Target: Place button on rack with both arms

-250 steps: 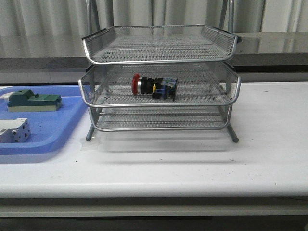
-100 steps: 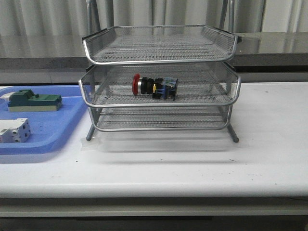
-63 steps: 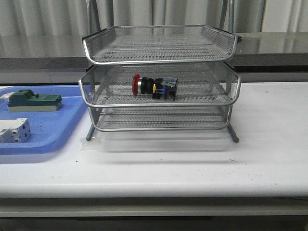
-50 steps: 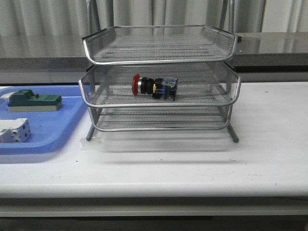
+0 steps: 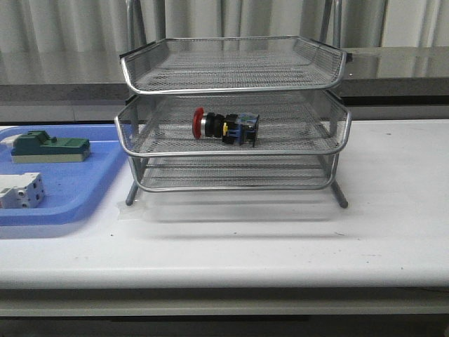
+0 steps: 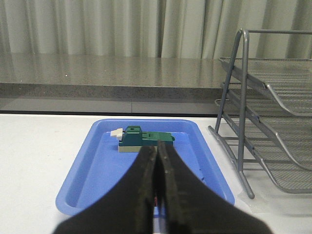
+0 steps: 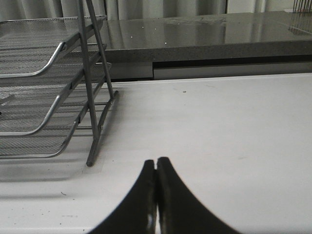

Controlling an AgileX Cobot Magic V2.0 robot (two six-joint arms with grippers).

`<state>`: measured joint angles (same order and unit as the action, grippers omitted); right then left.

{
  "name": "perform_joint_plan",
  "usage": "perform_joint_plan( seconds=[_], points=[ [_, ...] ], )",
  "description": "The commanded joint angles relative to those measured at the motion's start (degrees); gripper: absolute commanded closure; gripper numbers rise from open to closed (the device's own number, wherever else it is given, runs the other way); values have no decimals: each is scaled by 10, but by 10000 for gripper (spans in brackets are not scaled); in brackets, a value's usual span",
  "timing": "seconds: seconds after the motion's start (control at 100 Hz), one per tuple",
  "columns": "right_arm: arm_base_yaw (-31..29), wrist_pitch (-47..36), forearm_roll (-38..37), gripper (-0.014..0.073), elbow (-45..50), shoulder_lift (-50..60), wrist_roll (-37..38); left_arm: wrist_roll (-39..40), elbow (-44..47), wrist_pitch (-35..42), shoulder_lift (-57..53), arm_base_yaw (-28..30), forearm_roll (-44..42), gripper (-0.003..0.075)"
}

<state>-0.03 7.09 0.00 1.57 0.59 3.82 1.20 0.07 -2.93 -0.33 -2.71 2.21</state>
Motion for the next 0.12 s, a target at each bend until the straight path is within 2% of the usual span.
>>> perform_joint_plan(
  seconds=[0.0,0.11],
  points=[
    [1,-47,-9,653,-8,12,-2,6,27,47,-18,-4,6,740],
    [1,-47,-9,653,-8,12,-2,6,27,47,-18,-4,6,740]
  ],
)
